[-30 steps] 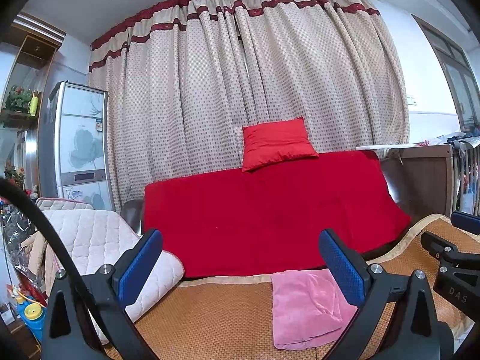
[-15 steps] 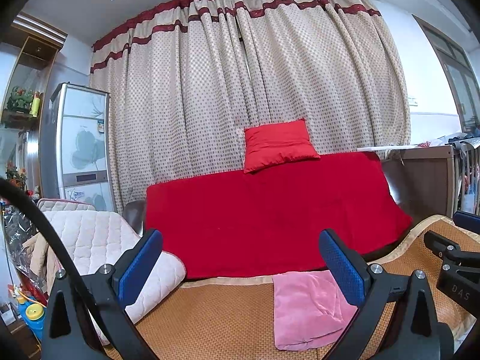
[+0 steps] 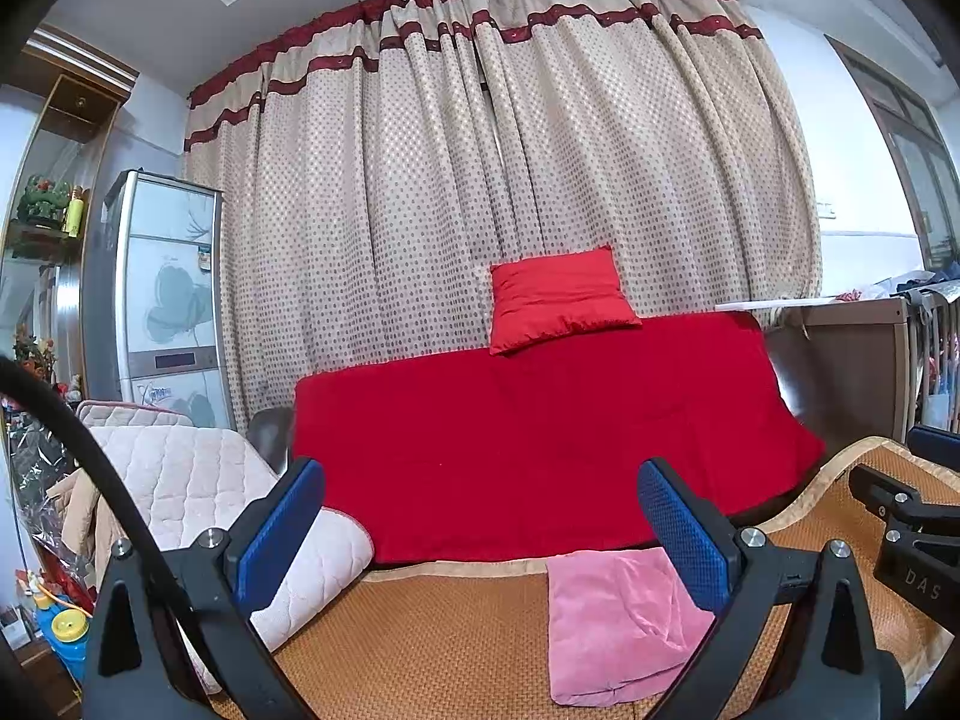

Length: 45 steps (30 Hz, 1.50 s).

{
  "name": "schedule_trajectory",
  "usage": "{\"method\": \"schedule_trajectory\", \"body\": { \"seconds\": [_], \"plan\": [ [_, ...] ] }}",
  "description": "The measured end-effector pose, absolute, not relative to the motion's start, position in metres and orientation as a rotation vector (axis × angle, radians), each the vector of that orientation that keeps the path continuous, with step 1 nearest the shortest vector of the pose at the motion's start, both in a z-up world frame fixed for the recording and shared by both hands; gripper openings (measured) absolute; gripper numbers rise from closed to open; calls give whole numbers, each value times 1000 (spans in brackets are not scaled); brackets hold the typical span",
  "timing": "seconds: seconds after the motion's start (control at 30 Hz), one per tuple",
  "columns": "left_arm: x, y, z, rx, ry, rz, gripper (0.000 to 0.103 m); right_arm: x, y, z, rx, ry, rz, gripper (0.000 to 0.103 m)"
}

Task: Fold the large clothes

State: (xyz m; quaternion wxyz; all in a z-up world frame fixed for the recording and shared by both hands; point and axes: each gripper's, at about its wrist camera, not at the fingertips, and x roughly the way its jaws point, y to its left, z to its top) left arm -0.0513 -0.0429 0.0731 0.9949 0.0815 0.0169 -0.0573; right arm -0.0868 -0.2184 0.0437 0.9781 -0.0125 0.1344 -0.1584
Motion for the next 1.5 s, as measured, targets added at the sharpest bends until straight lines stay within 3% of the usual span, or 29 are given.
{"method": "schedule_trajectory", "body": {
  "seconds": [0.47,0.6,0.73,0.93,1.0,1.27,1.37,1.5],
  "plan": [
    [-33,-46,56,179,62,-113,103,-79,-226,40,-15,289,-303,67],
    [22,-51,14,188,226,-156,103,-46,-253,15,63,375,-235,67],
    [110,-66,-60,227,481,-189,103,24,-295,-41,185,557,-157,66],
    [204,-85,-138,243,665,-168,103,115,-323,-125,337,779,-82,54],
    [230,-96,-154,240,703,-174,103,144,-326,-142,367,823,-51,43],
    [280,-126,-215,265,810,-226,103,238,-336,-178,401,882,-4,41],
    [285,-123,-210,217,823,-237,103,262,-337,-205,425,975,18,41],
    [282,-124,-206,252,800,-224,103,260,-340,-191,419,962,36,40]
  ]
}}
